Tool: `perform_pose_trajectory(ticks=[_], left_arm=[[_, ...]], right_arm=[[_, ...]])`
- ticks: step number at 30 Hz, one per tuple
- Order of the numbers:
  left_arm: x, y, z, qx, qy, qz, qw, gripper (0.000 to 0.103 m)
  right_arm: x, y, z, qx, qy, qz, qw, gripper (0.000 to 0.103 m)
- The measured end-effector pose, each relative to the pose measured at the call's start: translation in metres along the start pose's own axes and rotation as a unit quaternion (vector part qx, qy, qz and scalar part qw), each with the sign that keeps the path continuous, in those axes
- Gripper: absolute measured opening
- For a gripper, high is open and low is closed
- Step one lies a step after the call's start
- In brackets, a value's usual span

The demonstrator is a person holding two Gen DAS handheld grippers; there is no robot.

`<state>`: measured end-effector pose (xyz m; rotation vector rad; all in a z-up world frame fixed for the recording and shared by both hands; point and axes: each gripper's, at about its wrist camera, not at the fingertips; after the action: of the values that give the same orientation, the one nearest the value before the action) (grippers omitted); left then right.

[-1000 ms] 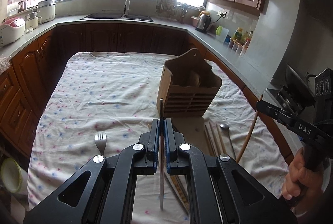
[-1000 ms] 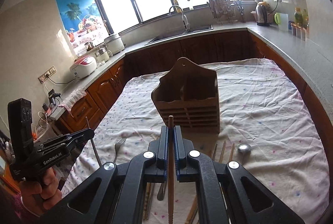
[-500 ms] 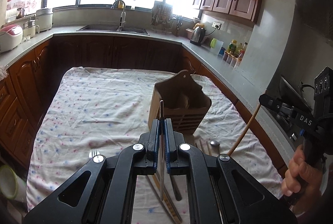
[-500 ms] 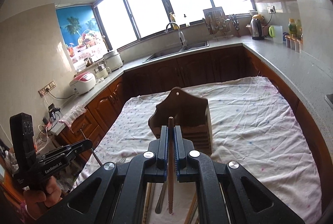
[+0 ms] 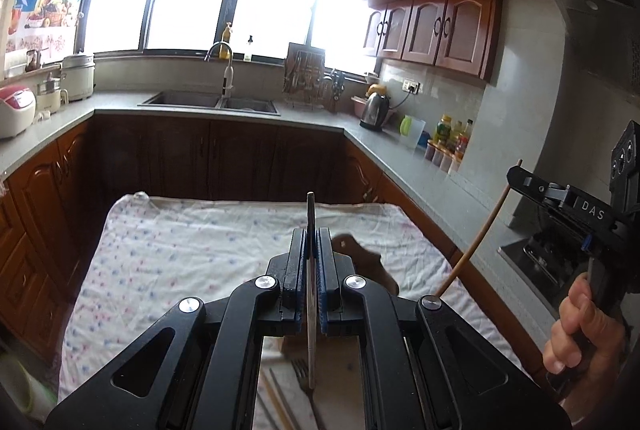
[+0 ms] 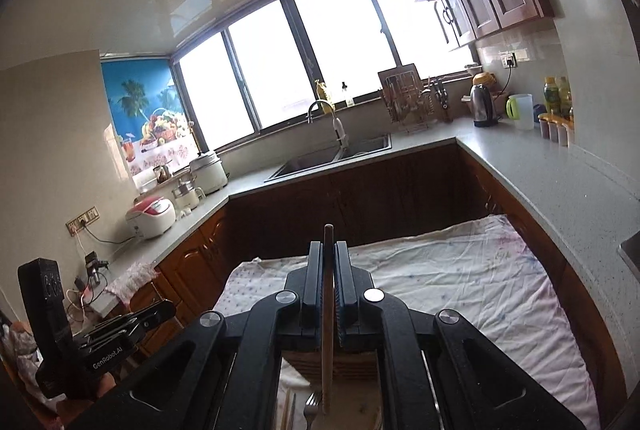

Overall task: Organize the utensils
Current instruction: 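Lift both chopsticks and lower them into the wooden holder with both tools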

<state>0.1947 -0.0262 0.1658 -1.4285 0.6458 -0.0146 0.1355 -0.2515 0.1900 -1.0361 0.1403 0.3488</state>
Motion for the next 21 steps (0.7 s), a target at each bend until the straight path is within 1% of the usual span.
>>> perform_pose_trajectory(ticks=[2, 7, 11, 15, 17, 21], left_arm=[[0.01, -0.011, 0.002, -0.002, -0.001, -0.008, 1.0, 0.004], [0.037, -0.034, 0.011, -0.01, -0.011, -0.023, 0.9996, 0.004], [0.061, -0.04, 0.018, -0.022, -0.019, -0.026, 0.9992, 0.004], [0.085, -0.033, 0.022, -0.035, -0.028, -0.024, 0.9987, 0.004], [0.096, -0.024, 0.022, -0.038, -0.033, -0.015, 0.9986, 0.004], [0.113, -0.003, 0.023, -0.051, -0.029, -0.007, 0.9982, 0.004]], right_arm=[[0.008, -0.012, -0.002, 0.004, 0.003, -0.013, 1.0, 0.005], [0.032, -0.032, -0.008, 0.012, 0.009, -0.026, 1.0, 0.005], [0.053, -0.04, -0.017, 0.015, 0.019, -0.03, 0.999, 0.005], [0.076, -0.032, -0.029, 0.02, 0.026, -0.021, 0.999, 0.005], [0.089, -0.021, -0.038, 0.027, 0.027, -0.008, 0.999, 0.005], [0.109, 0.003, -0.049, 0.036, 0.028, 0.007, 0.999, 0.005]])
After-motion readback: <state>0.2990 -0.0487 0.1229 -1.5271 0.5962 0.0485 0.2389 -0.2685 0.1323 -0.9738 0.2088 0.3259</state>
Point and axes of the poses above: each gripper's, at about its wrist camera, not at the fingertips, and x roughly the way its jaws point, z to its left, y to its underside, and after that the axes turned 13 degrees about x, right-handed
